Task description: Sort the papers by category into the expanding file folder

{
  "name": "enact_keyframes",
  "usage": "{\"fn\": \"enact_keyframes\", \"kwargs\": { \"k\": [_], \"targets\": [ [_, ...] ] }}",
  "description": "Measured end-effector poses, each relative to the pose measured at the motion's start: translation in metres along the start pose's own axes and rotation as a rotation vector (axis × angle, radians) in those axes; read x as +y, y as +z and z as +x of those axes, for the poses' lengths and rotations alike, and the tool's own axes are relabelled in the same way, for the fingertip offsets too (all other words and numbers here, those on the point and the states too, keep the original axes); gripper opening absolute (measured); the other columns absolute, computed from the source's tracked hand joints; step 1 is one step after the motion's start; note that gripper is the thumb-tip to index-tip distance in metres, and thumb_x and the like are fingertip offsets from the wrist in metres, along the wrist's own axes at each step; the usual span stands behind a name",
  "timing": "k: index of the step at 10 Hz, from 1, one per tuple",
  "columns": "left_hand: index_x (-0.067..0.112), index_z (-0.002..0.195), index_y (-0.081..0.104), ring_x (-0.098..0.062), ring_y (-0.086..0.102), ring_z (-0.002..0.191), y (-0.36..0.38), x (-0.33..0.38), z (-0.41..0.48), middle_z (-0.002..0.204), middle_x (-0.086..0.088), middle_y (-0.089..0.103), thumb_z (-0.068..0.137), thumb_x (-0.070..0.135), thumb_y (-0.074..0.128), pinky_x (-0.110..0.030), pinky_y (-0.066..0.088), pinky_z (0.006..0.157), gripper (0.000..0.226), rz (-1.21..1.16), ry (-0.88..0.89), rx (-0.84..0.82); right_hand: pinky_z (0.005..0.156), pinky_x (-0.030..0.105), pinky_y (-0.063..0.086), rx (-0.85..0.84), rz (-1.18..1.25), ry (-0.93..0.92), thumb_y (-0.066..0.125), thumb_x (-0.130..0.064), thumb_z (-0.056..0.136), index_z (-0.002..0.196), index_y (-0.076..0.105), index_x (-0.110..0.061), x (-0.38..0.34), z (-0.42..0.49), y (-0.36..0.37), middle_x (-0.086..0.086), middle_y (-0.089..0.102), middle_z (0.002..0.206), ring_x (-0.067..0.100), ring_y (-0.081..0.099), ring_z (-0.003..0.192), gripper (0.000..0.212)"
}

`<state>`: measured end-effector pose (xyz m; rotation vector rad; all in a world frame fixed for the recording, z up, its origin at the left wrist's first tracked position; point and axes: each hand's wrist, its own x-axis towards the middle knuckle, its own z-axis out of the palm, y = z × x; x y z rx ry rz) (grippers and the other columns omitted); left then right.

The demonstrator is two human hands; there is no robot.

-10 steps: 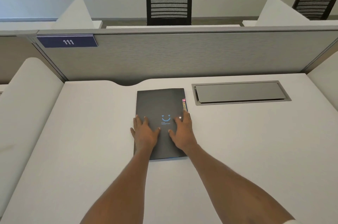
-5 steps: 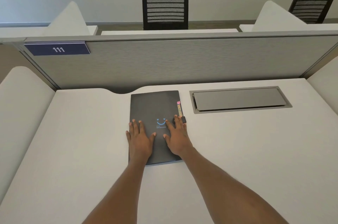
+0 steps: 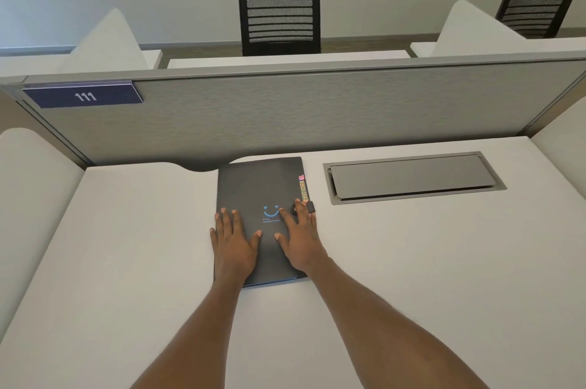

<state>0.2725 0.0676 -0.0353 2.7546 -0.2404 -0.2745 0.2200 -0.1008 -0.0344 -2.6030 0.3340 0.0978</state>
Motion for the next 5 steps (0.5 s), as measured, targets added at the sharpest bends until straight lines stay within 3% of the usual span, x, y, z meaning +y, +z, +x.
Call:
{"fn": "enact_keyframes", "kwargs": {
  "k": [1,3,4,5],
  "targets": [
    [0.010,0.167,0.014,-0.030,-0.004,0.164,-0.003,0.001,0.001,0.177,-0.014,0.002,0.107,0.050,0.045,-0.049,0.001,0.131,0.079,0.000,-0.002,-0.017,0.128,0.040,-0.001,0.016,-0.025,-0.015,0.051,-0.046,0.101,0.161,0.024,-0.027,0.000,-0.002,-0.002,0.010,-0.003,0.171,0.026,-0.005,0.158,0.068],
    [0.005,0.148,0.051,-0.033,0.035,0.152,-0.020,0.007,-0.013,0.159,-0.016,0.046,0.105,0.027,0.051,-0.051,0.016,0.130,0.048,-0.056,0.014,0.160,0.125,0.043,0.025,0.186,-0.168,-0.091,0.050,-0.046,0.098,0.134,0.054,-0.014,-0.018,-0.024,-0.007,0.015,0.044,0.151,0.032,0.034,0.146,0.048],
    [0.007,0.125,0.064,-0.036,0.055,0.123,-0.027,0.010,-0.035,0.130,-0.014,0.064,0.102,0.020,0.054,-0.048,0.037,0.116,0.028,-0.015,0.060,0.300,0.100,0.038,0.048,0.339,-0.161,-0.185,0.052,-0.038,0.098,0.108,0.063,-0.015,-0.040,-0.044,-0.014,0.007,0.061,0.112,0.026,0.057,0.109,0.028],
    [0.007,0.111,0.065,-0.037,0.059,0.110,-0.030,0.011,-0.049,0.116,-0.014,0.067,0.101,0.015,0.056,-0.047,0.046,0.103,0.016,0.009,0.094,0.341,0.087,0.037,0.051,0.368,-0.132,-0.220,0.053,-0.035,0.097,0.094,0.062,-0.017,-0.046,-0.056,-0.014,0.004,0.060,0.096,0.023,0.057,0.092,0.020]
  ]
}}
